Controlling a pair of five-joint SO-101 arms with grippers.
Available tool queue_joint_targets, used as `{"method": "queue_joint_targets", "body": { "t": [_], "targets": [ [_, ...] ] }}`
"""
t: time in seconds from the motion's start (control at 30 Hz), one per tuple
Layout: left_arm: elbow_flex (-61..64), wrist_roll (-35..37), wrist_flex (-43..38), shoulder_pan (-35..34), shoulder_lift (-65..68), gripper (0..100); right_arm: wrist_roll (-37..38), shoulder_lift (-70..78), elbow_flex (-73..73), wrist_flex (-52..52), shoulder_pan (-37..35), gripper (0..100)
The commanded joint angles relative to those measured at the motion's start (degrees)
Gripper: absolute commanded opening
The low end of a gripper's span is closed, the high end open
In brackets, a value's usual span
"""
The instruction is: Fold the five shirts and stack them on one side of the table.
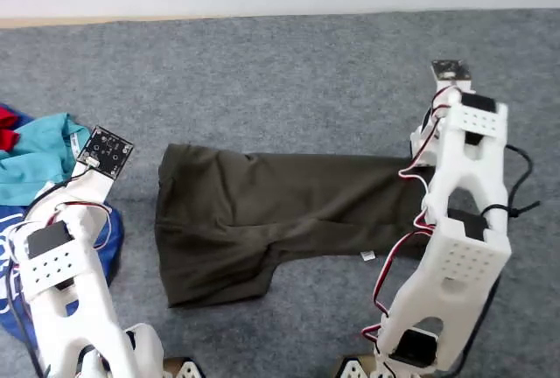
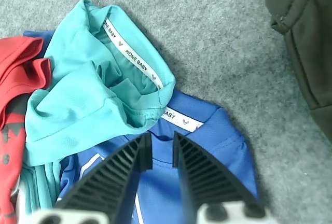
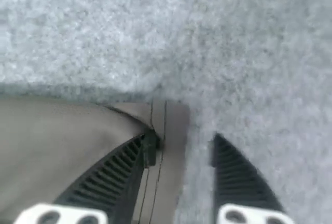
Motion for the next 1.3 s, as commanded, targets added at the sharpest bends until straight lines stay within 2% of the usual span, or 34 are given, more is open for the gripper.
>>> {"method": "queue_joint_targets", "body": {
  "t": [0.0,0.17,0.4,0.5,0.73,1.13,1.27],
  "targets": [
    [-0.4,0.62,-0.97,0.35,-1.23,8,-0.88,-6.11,-6.07,5.14,-0.84,22.5],
    [-0.13,0.7,-0.79,1.49,-1.05,8,-0.88,-9.45,-8.53,12.35,-3.3,22.5],
    [1.36,0.7,-0.88,2.73,-1.41,8,-0.88,-11.12,-8.35,27.74,-7.43,22.3],
    [1.89,0.7,-1.14,2.73,-1.41,8,-1.05,-11.65,-5.71,28.0,-7.43,21.4],
    [1.98,0.7,-1.14,2.73,-1.32,8,-1.23,-11.91,3.52,28.0,-8.84,11.1],
    [1.98,0.62,-1.23,2.73,-1.05,8,-1.32,-11.3,7.65,27.3,-8.31,11.5],
    [1.98,0.44,-1.23,2.73,-1.05,8,-1.76,-11.3,7.65,27.38,-7.25,18.8]
  ]
}}
